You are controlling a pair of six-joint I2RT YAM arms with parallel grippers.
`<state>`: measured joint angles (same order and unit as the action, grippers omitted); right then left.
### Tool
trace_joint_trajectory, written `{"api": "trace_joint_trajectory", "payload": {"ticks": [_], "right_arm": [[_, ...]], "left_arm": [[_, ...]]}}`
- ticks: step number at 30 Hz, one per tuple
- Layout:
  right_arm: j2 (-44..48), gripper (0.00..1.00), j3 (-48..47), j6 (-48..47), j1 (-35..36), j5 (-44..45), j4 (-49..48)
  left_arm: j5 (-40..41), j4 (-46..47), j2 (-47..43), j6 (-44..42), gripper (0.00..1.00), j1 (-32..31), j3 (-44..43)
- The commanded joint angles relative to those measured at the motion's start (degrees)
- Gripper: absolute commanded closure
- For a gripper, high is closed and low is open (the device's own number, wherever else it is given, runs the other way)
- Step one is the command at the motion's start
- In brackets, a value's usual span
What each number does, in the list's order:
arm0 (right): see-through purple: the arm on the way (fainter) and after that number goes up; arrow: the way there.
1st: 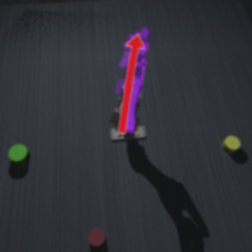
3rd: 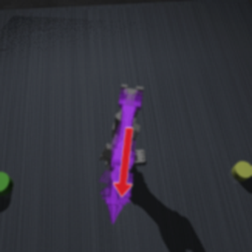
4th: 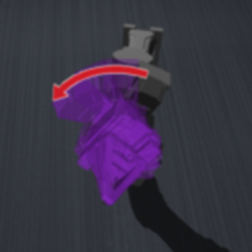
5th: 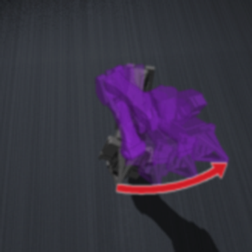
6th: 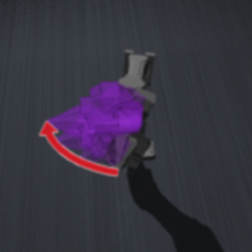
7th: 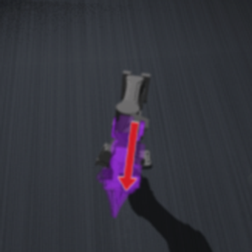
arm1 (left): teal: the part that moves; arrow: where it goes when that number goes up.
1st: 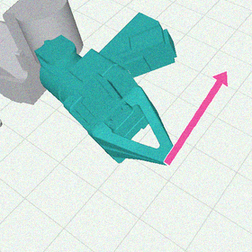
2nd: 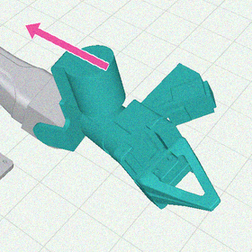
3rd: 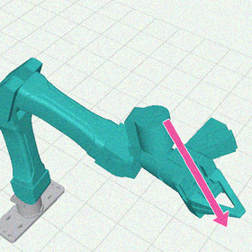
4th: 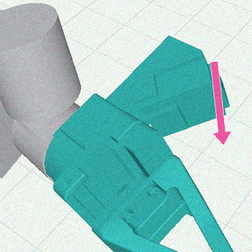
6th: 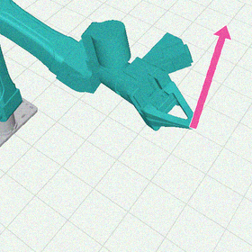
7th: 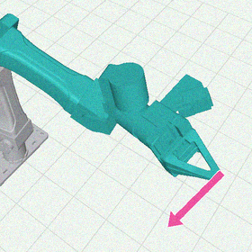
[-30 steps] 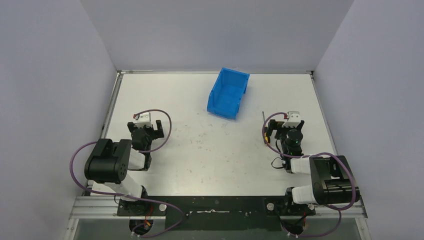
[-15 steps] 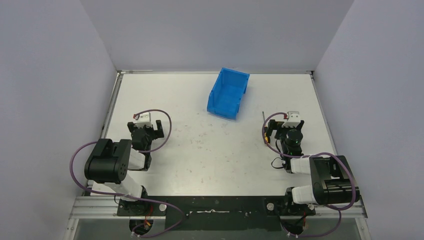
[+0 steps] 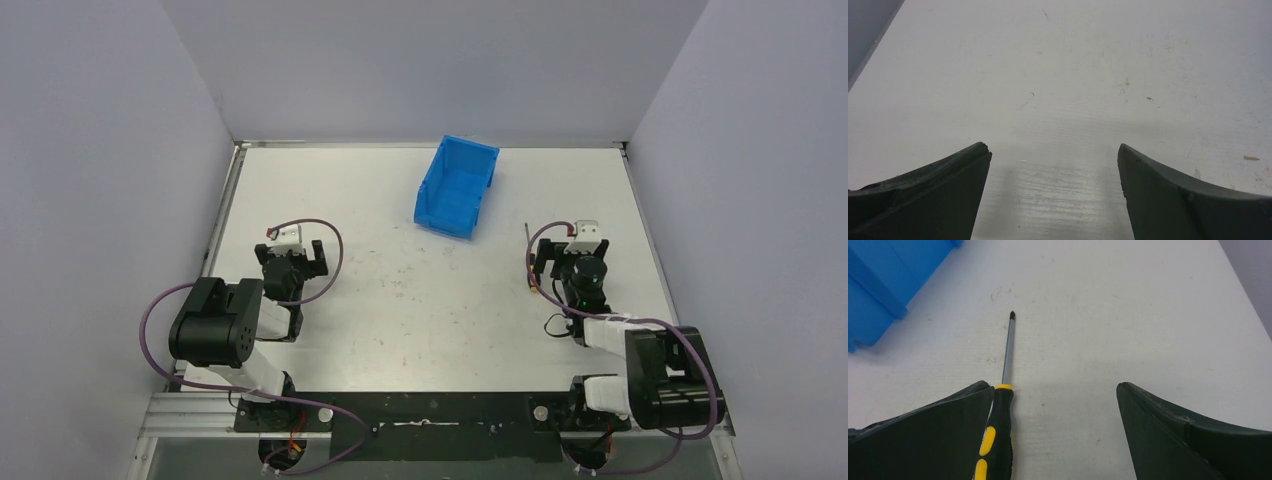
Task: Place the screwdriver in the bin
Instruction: Pick up the screwdriver from the center of the board.
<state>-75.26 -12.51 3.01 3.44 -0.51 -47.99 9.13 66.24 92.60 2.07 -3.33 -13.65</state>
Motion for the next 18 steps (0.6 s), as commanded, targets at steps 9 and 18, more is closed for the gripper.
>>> {"api": "trace_joint_trajectory", "payload": {"ticks": [9,18], "right_arm": [[15.02,0.00,-16.66,-1.67,0.63,-0.69,23.11],[16.07,0.00,-34.77,-0.98,0.69,-0.93,42.93]], "left_arm": [[-0.25,3.07,-0.31,-0.39,0.03,-0.09,-0.94],[-0.25,3.13,-0.31,-0.36,0.03,-0.09,-0.94]]}}
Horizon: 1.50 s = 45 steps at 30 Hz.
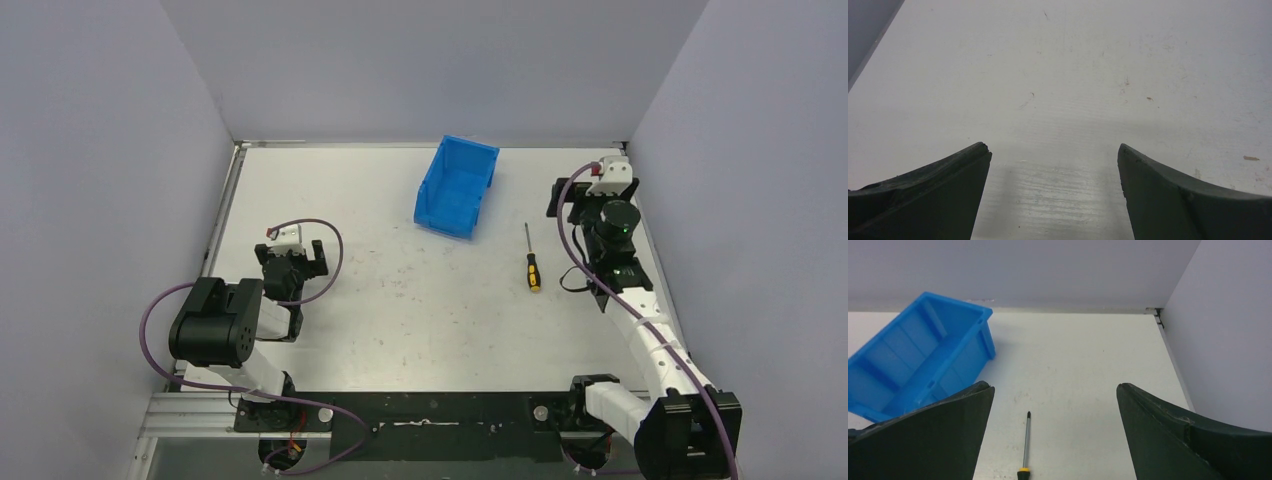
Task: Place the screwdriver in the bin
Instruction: Pick up the screwdriver from the center of the board.
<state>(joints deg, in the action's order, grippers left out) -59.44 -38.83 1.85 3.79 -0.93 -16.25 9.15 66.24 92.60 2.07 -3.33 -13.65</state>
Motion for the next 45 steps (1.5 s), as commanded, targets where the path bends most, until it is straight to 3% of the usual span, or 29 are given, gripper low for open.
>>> {"api": "trace_joint_trajectory", "payload": {"ticks": [1,6,13,27,45], "right_arm": [[-0.34,0.00,-10.72,0.45,0.33,-0.53,12.77],[-4.97,0.00,-22.16,0.62,0.39,-1.05,24.73],[-8.49,0.00,-29.60,1.61,0.25,-0.44,27.07],[-23.95,0.00,-52.41,3.52,0.50,0.75,46.88],[-33.29,0.00,-52.46,5.93,2.00,3.21,53.27]], "left_arm": [[-0.27,3.07,-0.30,-0.33,0.03,-0.09,-0.94],[-0.27,3.17,-0.29,-0.35,0.03,-0.09,-0.94],[-0.27,3.11,-0.26,-0.32,0.03,-0.09,-0.94],[-0.27,3.14,-0.31,-0.39,0.03,-0.09,-0.94],[-0.27,3.08,-0.25,-0.39,0.03,-0.09,-0.93]]}}
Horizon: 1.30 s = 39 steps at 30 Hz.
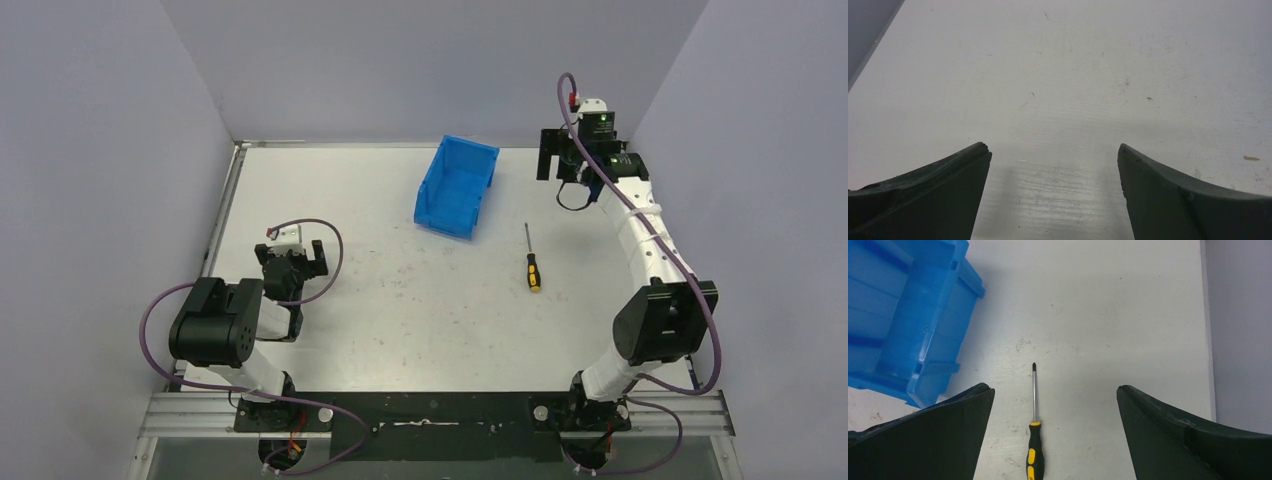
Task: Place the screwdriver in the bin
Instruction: Pick up the screwdriver from the center of the board.
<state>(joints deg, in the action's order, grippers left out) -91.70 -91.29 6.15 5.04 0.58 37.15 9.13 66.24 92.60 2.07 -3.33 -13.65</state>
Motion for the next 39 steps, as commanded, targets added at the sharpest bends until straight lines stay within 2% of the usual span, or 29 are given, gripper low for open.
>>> {"api": "trace_joint_trajectory", "payload": {"ticks": [1,10,28,32,39], "right_arm": [[-1.49,0.00,0.63,1.75,0.96,1.94,-0.14],[-3.61,0.00,11.20,3.43,3.57,3.97,-3.26],[-6.89,0.06,29.65,5.91,4.90,-1.63,-13.31],[-7.28,0.15,32.02,6.74,4.94,-3.08,-15.37],[-8.05,0.46,33.40,7.01,4.90,-4.03,-16.65]], "left_arm": [[-0.25,3.12,-0.30,-0.37,0.03,-0.09,-0.94],[-0.25,3.09,-0.28,-0.34,0.03,-0.05,-0.94],[-0.25,3.18,-0.30,-0.39,0.03,-0.09,-0.94],[-0.25,3.12,-0.30,-0.38,0.03,-0.09,-0.94],[-0.20,3.11,-0.25,-0.35,0.03,-0.09,-0.94]]}}
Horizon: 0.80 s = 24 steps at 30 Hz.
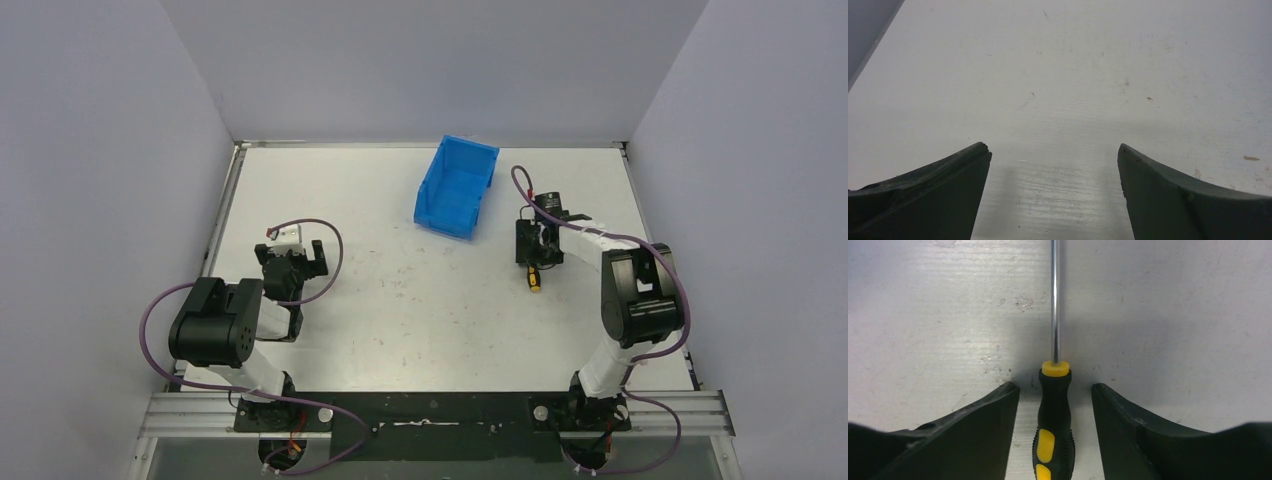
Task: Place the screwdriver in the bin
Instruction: Pick up the screwdriver from the center of the board.
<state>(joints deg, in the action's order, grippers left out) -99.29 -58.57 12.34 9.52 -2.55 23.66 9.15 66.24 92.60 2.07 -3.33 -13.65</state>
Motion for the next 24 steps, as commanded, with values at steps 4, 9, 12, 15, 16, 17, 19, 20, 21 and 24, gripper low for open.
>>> {"api": "trace_joint_trajectory", "payload": {"ticks": [4,9,12,15,16,17,19,20,21,24], "right_arm": [[-0.79,0.60,0.95,0.80,0.33,-1.13,-3.44],[-1.58,0.76,1.09,1.07,0.25,-1.19,-3.76],[-1.05,0.93,0.25,1.04,0.24,-0.83,-2.84],[1.03,1.00,-0.88,1.41,0.26,-0.01,-1.76],[1.90,1.00,-1.46,1.66,0.25,0.46,-1.27],[2.73,1.00,-2.17,1.87,0.28,0.99,-0.58],[4.32,1.00,-4.30,2.27,0.28,1.86,1.36],[4.92,1.00,-5.40,2.49,0.28,2.33,2.36],[5.36,1.00,-6.84,2.65,0.26,2.36,3.60],[6.54,1.00,-11.29,2.74,0.19,5.03,6.90]], "left_arm": [[-0.27,3.10,-0.29,-0.37,0.03,-0.09,-0.94],[-0.27,3.10,-0.30,-0.39,0.03,-0.09,-0.94],[-0.27,3.11,-0.26,-0.29,0.03,-0.09,-0.94],[-0.27,3.14,-0.31,-0.35,0.03,-0.09,-0.94],[-0.27,3.11,-0.31,-0.39,0.03,-0.09,-0.94],[-0.27,3.09,-0.31,-0.35,0.03,-0.09,-0.94],[-0.27,3.11,-0.27,-0.36,0.03,-0.09,-0.94],[-0.27,3.14,-0.29,-0.36,0.03,-0.09,-0.94],[-0.27,3.11,-0.31,-0.35,0.03,-0.09,-0.94],[-0.27,3.12,-0.30,-0.39,0.03,-0.09,-0.94]]}}
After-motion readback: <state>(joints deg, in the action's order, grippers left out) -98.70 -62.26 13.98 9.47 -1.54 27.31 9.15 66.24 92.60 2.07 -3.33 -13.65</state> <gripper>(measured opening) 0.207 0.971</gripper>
